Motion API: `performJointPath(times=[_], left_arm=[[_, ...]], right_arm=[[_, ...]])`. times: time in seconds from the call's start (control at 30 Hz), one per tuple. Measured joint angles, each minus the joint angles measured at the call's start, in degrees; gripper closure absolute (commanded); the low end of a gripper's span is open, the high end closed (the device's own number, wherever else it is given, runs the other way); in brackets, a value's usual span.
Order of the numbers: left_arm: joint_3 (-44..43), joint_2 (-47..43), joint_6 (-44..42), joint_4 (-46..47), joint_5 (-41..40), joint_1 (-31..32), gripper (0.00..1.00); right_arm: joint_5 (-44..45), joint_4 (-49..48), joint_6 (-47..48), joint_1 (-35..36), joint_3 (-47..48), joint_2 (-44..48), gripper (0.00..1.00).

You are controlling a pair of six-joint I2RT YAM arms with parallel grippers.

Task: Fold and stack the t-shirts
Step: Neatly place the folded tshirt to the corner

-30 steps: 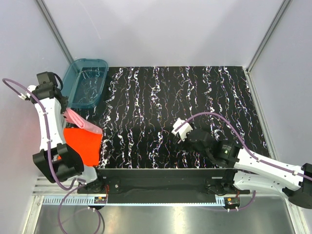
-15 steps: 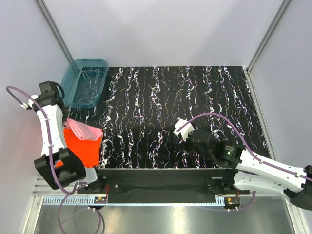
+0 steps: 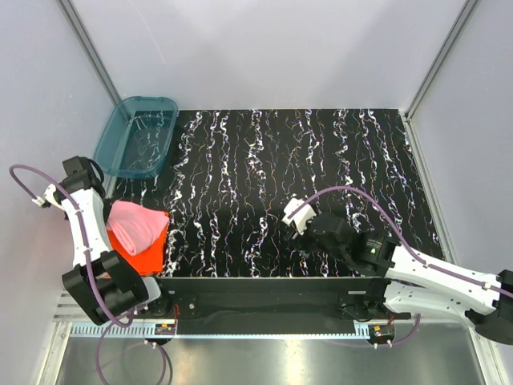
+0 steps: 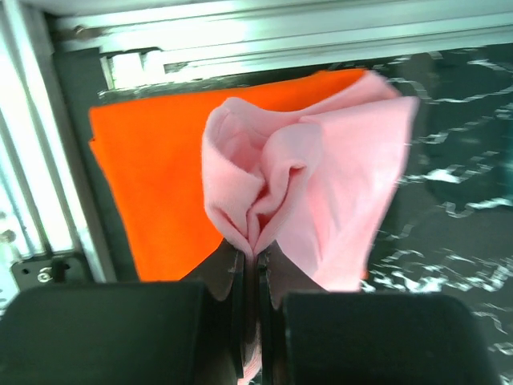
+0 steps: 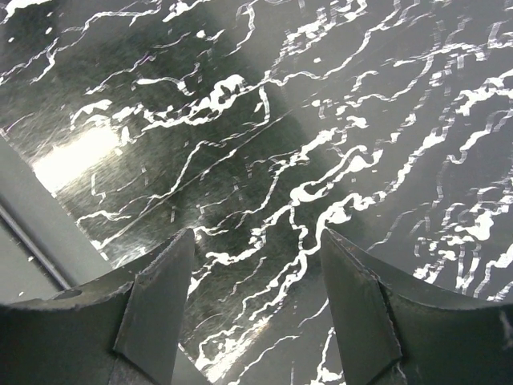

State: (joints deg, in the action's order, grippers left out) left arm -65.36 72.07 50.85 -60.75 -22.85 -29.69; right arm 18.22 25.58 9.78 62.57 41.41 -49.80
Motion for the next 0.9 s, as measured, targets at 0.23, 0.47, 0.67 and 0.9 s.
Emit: performJointPath(times=[0.23, 0.47, 0.67, 0.9], left_arm=[[4.55, -0.09, -0.63, 0.44, -1.27, -2.56, 0.89], [12.74, -4.04, -1.27, 1.73, -3.45, -6.4, 0.14], [15.23, -8.0, -0.92, 1.77, -5.51, -9.64, 0.01], [15.06, -8.33, -3.37, 5.38, -1.16, 0.7, 0.12]], right_arm=[[-6.27, -0.39, -5.27, 0.0, 2.32, -7.54, 0.26], [-14.45, -5.2, -14.34, -0.02, 6.64, -20.13, 0.25], [-18.88, -7.89, -20.02, 0.0, 8.17, -24.0, 0.25], [-19.39, -10.95, -27.54, 0.0, 4.5, -21.79, 0.25]])
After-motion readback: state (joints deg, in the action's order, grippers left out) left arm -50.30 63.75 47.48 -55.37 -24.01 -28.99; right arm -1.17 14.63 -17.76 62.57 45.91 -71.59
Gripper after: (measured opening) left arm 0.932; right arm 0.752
